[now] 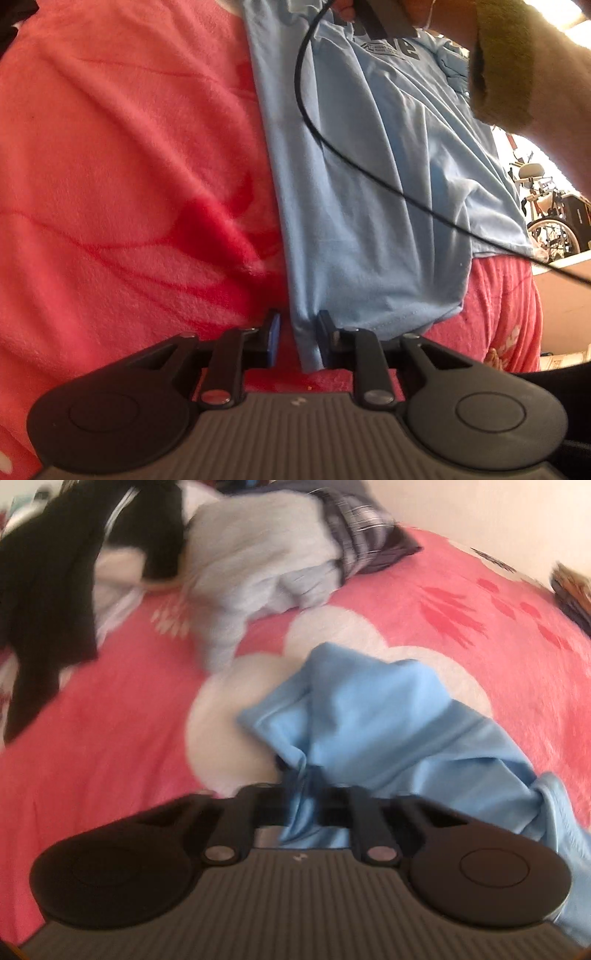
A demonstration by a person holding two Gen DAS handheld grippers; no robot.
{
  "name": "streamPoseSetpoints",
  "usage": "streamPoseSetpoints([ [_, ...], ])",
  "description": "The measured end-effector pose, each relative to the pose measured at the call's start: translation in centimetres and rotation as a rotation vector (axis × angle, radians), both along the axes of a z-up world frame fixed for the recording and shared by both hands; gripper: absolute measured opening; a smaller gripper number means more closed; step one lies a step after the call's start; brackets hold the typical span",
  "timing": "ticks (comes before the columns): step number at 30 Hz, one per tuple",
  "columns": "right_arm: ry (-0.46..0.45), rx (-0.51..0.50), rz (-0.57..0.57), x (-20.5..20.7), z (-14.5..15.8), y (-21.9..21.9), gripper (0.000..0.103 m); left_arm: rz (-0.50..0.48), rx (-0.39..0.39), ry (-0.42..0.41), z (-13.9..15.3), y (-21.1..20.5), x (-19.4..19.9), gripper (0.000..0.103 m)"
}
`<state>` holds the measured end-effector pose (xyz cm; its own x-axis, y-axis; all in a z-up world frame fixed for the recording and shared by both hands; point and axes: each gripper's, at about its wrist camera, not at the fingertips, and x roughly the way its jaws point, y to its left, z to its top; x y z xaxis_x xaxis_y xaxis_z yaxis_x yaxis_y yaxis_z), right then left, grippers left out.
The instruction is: Fold clothes
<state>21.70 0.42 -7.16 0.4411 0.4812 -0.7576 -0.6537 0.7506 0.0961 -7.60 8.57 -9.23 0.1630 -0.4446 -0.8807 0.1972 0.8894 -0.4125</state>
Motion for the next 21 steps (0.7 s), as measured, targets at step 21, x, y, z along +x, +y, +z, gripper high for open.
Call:
streamPoseSetpoints([
  [21,0.135,0.294,-0.016,1.0,0.6,-4.9,0.010,0.050,-0.115,0.092,-0.9,0.4,0.4,0.032],
])
